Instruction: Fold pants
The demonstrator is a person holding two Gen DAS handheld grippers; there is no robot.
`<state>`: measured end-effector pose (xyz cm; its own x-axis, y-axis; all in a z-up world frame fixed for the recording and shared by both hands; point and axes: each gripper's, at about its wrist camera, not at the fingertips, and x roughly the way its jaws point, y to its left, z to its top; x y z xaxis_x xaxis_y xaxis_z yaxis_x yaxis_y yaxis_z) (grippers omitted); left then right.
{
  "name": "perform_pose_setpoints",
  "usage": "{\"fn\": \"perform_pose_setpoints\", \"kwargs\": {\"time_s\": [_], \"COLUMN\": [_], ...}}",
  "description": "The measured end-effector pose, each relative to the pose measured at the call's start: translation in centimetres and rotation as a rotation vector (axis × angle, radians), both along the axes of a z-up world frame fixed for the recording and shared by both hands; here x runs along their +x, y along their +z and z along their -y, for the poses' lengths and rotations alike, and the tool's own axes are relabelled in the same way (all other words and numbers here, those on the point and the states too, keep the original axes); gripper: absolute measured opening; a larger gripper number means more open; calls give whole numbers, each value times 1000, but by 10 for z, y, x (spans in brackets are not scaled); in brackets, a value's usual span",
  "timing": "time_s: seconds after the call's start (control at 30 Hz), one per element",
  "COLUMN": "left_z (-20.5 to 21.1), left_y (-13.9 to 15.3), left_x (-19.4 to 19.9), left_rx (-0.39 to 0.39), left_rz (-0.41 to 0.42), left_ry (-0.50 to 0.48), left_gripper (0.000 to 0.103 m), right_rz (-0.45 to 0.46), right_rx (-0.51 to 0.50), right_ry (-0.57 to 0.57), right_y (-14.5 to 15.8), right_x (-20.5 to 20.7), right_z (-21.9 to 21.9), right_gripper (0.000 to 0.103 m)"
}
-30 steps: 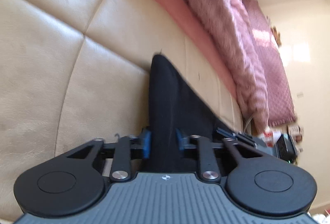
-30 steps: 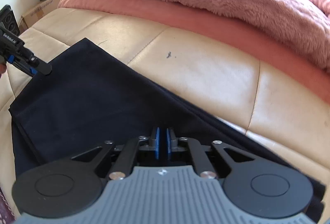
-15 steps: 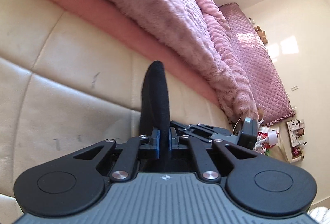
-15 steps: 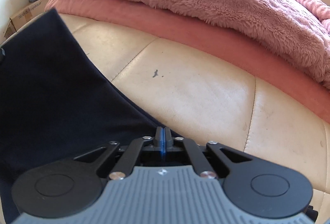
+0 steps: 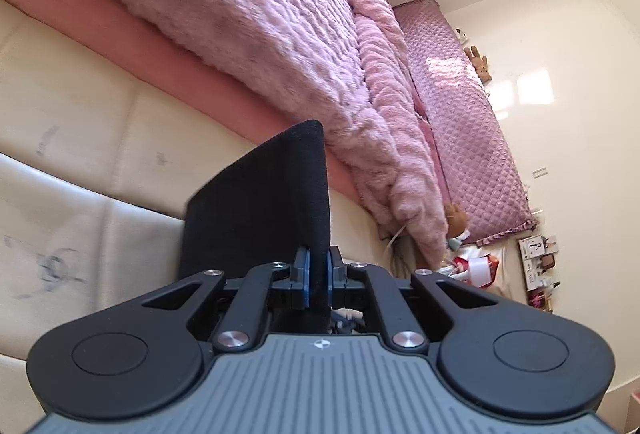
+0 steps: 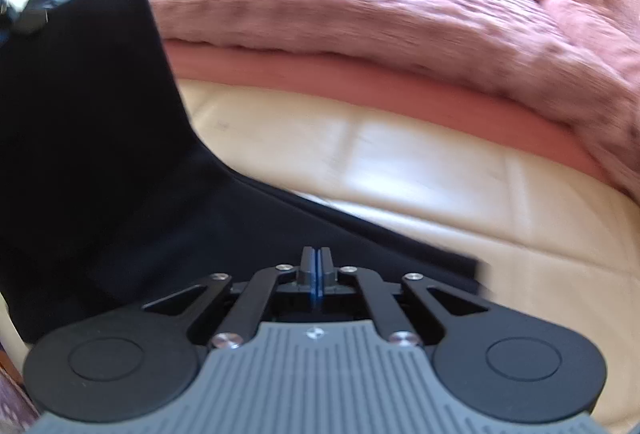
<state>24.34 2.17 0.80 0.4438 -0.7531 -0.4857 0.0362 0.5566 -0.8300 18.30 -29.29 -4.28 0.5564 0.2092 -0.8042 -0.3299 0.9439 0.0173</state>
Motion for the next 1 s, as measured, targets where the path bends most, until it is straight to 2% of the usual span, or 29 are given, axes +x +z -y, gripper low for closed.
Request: {"fn": "perform_pose_setpoints", "kwargs": {"time_s": [0.1, 0.23, 0.4, 0.53, 0.8, 0.97, 1.0], "left_z": [31, 74, 124, 164, 228, 240, 240], "left_y": [5, 5, -2, -21, -80, -112, -115], "left_x": [3, 8, 11, 15, 34, 40, 41], "left_rx": [5, 40, 118, 160, 248, 245, 229], "left_rz": [-6, -31, -69, -122, -257, -322, -335], "left_ry": [-13, -24, -42, -55, -91, -134, -148], "left_gripper": [7, 7, 7, 7, 7, 10, 15], "right_rz": [-19, -37, -41, -42, -60, -56, -56], "right_rx": [-26, 77, 134, 183, 268, 263, 259], "right_ry": [-78, -180, -219, -245, -255, -246, -244], "right_y": [1, -5, -20, -31, -45, -48, -48], "right_x": [-20, -43, -61, -63, -68, -67, -65], "right_z": [40, 81, 91, 98, 113, 113, 112], "right_gripper": [3, 3, 3, 3, 3, 3, 3]}}
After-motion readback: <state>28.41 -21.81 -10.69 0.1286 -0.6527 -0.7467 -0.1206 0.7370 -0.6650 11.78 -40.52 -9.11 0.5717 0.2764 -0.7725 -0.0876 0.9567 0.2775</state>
